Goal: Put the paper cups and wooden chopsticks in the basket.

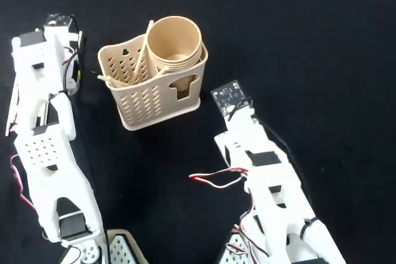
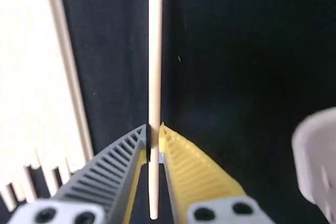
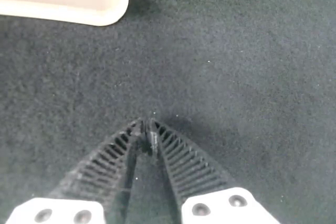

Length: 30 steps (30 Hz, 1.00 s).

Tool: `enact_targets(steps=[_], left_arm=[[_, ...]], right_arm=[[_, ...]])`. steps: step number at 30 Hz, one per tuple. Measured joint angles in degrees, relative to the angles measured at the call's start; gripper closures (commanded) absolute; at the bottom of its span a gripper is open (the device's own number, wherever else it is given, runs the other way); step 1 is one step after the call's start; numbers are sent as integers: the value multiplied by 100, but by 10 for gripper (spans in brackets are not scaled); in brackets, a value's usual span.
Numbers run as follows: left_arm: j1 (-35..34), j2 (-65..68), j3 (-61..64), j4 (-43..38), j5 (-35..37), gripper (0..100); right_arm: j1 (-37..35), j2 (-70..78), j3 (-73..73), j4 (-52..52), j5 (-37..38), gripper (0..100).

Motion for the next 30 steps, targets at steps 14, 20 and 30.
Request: enact_targets(steps=[14, 20, 30], left_arm=[[0, 510, -1820, 853, -220, 970], [-167, 527, -1916, 1160, -237, 970], [-501, -62, -2321, 1248, 624, 970]], right_arm=[[0, 0, 0, 0, 0, 985], [0, 0, 0, 0, 0, 985], [0, 0, 0, 0, 0, 985]])
